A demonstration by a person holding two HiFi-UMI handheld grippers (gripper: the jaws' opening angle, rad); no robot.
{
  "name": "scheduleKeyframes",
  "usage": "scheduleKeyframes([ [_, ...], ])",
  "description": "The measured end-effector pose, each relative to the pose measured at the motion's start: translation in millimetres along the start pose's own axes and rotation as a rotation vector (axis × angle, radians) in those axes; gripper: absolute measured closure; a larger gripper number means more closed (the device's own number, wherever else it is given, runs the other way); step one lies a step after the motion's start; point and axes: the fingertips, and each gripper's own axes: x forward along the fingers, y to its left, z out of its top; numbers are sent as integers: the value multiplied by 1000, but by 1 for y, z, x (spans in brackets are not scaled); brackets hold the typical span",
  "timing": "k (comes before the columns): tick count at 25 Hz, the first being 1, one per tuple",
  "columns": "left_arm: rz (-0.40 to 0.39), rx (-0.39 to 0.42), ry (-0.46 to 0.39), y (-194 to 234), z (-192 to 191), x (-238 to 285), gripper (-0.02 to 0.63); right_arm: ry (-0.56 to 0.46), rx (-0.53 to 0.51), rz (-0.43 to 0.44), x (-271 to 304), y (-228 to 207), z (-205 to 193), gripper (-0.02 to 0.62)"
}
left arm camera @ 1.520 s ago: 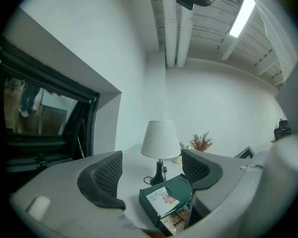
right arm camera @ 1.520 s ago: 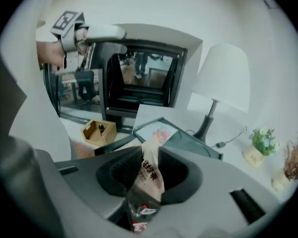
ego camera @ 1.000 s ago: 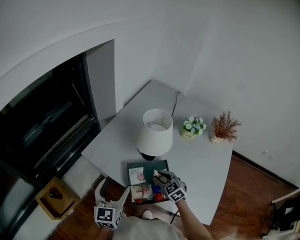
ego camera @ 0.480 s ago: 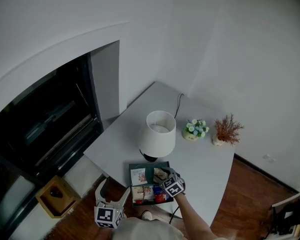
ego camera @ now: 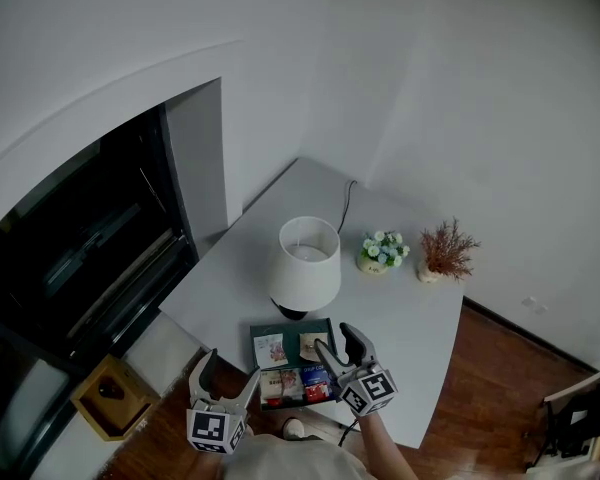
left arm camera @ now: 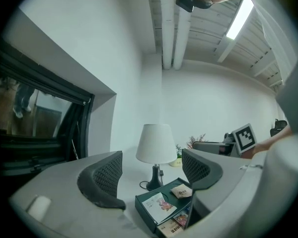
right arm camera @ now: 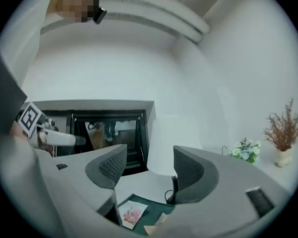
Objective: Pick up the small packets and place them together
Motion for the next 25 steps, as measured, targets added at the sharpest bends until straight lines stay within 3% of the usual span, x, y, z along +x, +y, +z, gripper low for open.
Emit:
scheduleKeyframes([
  [2,-3,2,-13,0,5,1,239,-51,-4,-28,-14,1,15,288],
  [4,-3,3,-16,-1,5,3,240,-19,-64,-53,-24,0,8,293],
  [7,-13,13,-8,-4,3,5,239,20,-82,-81,-35,-4,-2,383],
  [12,-21,30,-1,-5,0,4,239,33,-143,-81,-36,4,6,385],
  [25,-30,27,-4,-8,-1,4,239,43,-142,-88,-39,2,9,385],
])
